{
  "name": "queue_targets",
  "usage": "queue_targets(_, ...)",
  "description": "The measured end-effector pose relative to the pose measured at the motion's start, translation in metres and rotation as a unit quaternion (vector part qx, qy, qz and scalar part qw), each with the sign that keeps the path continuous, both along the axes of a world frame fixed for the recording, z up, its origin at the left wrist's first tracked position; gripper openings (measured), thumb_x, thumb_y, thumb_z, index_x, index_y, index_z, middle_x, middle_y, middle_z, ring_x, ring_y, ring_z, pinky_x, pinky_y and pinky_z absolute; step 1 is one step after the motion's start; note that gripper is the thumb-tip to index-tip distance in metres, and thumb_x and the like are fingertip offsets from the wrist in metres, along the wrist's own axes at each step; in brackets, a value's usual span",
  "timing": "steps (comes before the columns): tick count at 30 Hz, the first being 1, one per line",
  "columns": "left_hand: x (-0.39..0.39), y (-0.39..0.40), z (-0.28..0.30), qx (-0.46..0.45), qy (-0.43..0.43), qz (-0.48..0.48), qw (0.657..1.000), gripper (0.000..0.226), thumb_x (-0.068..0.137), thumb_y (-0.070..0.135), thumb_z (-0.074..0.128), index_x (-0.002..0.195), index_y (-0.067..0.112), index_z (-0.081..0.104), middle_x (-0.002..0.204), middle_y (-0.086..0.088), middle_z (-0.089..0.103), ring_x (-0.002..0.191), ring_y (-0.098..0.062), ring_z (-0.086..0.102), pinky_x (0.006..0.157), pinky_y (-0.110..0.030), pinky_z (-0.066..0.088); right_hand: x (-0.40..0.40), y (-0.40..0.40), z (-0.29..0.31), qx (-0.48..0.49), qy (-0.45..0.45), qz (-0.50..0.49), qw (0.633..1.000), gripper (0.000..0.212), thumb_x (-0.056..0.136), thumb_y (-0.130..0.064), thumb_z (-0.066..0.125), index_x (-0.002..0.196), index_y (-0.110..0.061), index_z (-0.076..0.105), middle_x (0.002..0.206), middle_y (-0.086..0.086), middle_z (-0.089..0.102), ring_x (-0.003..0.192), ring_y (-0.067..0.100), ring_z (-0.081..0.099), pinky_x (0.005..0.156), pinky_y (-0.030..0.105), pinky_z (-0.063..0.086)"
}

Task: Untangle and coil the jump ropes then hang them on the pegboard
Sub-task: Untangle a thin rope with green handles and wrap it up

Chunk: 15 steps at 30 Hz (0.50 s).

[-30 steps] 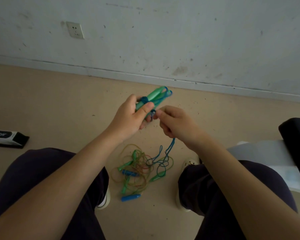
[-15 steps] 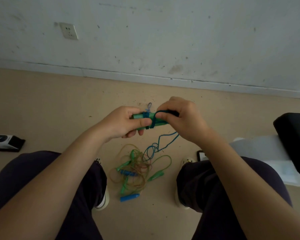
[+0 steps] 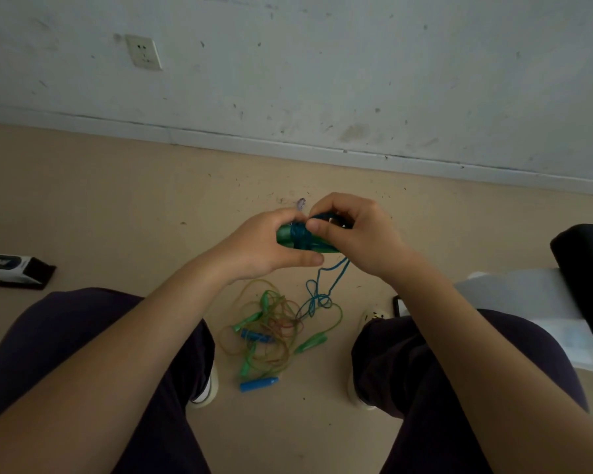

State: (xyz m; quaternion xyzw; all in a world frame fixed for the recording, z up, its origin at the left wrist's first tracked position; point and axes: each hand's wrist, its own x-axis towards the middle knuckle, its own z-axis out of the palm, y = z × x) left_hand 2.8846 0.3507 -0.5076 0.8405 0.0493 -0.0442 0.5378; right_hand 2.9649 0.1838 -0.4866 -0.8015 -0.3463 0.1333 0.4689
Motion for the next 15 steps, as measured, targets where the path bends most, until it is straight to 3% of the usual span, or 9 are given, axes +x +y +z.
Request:
queue_targets(3, 0.0009, -0.0001, -0.0002, 0.037, -0.020, -0.004, 0.999, 0.029, 0.082, 0.027, 0.083, 0.102, 0.031, 0.062, 0.087, 0.013, 0.063, 0.068, 0.010, 0.058, 0.060, -0.007, 0.040, 0.0013, 0.0013, -0.0024, 0.009, 0.022, -0.010, 1.000, 0.007, 0.090, -0.014, 0.069, 0.087, -0.020, 0.068, 0.078, -0.009, 0.064, 0.069, -0.002, 0.056, 0.067, 0.015, 0.046)
queue_targets(7, 0.0011, 0.0042, 0.0039, 0.066, -0.020, -0.039, 0.997, 0.024, 0.090, 0.023, 0.073, 0.110, 0.027, 0.059, 0.083, 0.014, 0.060, 0.062, 0.011, 0.056, 0.055, -0.007, 0.038, 0.0039, -0.0004, -0.0034, 0.043, 0.064, -0.019, 0.997, 0.007, 0.093, -0.014, 0.066, 0.092, -0.021, 0.065, 0.082, 0.003, 0.066, 0.077, 0.013, 0.061, 0.073, 0.034, 0.051)
queue_targets(11, 0.0011, 0.0039, 0.0048, 0.027, -0.013, -0.030, 0.999, 0.031, 0.091, 0.028, 0.073, 0.117, 0.020, 0.059, 0.076, 0.010, 0.058, 0.052, 0.006, 0.054, 0.049, -0.010, 0.038, 0.0037, 0.0009, -0.0053, 0.076, 0.081, -0.042, 0.993, 0.017, 0.091, -0.015, 0.068, 0.092, -0.024, 0.054, 0.082, 0.001, 0.062, 0.064, 0.008, 0.058, 0.058, 0.023, 0.047)
queue_targets(15, 0.0007, 0.0039, 0.0058, -0.003, -0.013, -0.016, 1.000, 0.031, 0.092, 0.035, 0.070, 0.117, 0.019, 0.059, 0.074, 0.005, 0.061, 0.048, 0.005, 0.053, 0.046, -0.012, 0.040, 0.0053, 0.0006, -0.0075, 0.058, 0.087, -0.058, 0.993, 0.013, 0.089, -0.025, 0.072, 0.084, -0.021, 0.061, 0.080, -0.001, 0.060, 0.056, 0.005, 0.057, 0.049, 0.016, 0.043)
